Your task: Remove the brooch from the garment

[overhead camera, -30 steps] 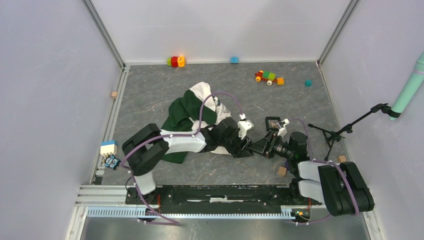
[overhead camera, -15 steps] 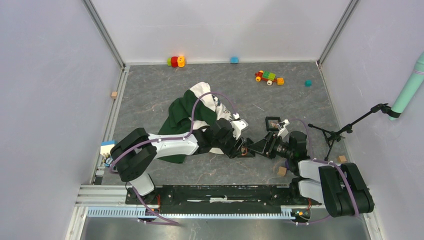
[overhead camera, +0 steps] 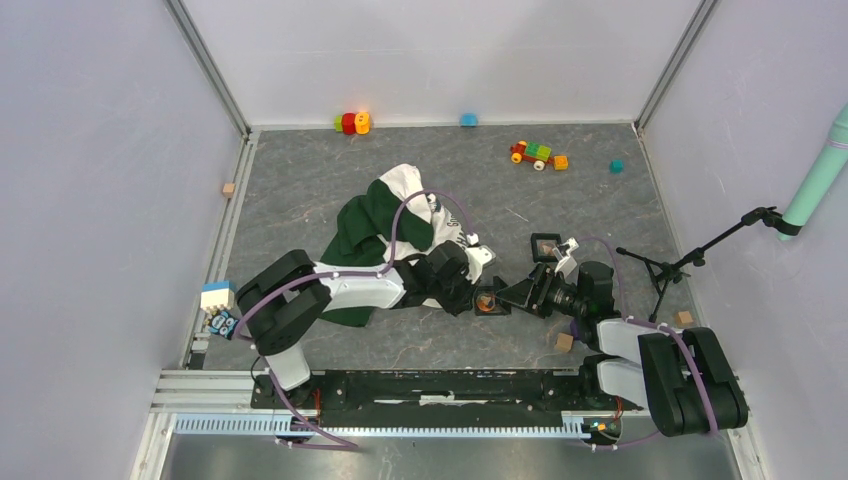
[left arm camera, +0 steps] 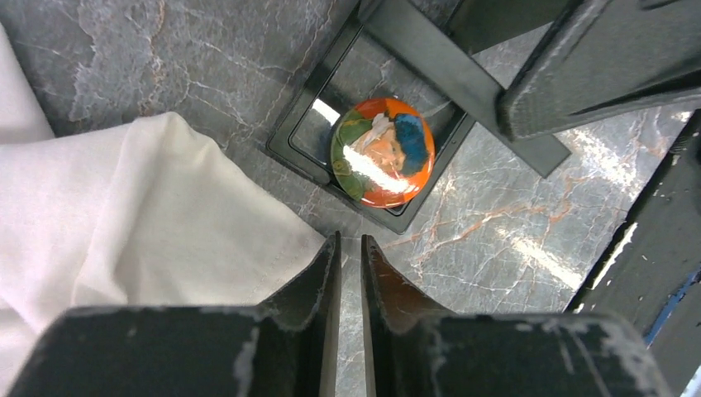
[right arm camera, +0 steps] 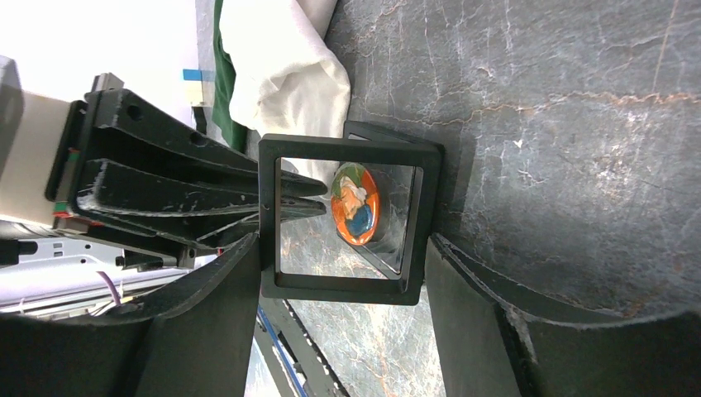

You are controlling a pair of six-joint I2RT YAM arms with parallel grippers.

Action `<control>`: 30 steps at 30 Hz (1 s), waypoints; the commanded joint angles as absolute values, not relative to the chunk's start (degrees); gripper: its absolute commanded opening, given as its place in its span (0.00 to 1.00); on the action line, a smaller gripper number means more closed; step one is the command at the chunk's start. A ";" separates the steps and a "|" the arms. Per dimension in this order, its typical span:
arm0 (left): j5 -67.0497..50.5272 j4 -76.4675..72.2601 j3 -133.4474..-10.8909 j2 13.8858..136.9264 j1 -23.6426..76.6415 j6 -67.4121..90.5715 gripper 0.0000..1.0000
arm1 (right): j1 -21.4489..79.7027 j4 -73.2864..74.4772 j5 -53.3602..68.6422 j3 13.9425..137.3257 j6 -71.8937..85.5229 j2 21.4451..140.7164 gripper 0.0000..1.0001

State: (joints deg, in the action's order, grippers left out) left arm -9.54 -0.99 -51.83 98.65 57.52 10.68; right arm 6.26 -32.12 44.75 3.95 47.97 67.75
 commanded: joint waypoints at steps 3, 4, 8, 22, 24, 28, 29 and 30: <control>-11.10 -0.62 -55.95 101.05 57.42 10.63 0.19 | 6.02 -32.61 44.12 5.71 46.42 66.96 0.53; -11.44 -0.74 -56.28 101.21 57.42 10.63 0.19 | 6.04 -32.61 44.12 5.71 46.36 66.99 0.52; -13.18 -1.49 -57.78 102.09 57.41 11.05 0.19 | 6.06 -32.69 44.10 5.54 46.32 67.17 0.53; -13.80 -1.54 -60.26 104.16 57.40 11.69 0.21 | 5.98 -28.05 42.55 7.71 43.08 66.84 0.53; -12.83 -1.96 -58.77 101.71 57.39 11.68 0.23 | 5.65 -23.11 40.70 9.55 39.58 66.24 0.53; -12.65 -3.21 -55.36 96.85 57.04 13.10 0.32 | 4.89 -13.40 34.46 12.89 33.23 63.49 0.54; -12.66 -3.82 -54.41 95.56 56.96 13.49 0.34 | 4.71 -11.77 33.18 13.70 31.87 62.92 0.54; -12.61 -4.23 -53.62 94.64 56.95 13.89 0.36 | 4.51 -9.94 31.76 14.27 30.86 62.41 0.54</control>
State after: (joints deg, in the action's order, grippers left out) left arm -13.41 -0.97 -56.18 100.86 57.34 11.14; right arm 5.41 -18.63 39.16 10.55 38.74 64.86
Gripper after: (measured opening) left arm 0.330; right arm 0.713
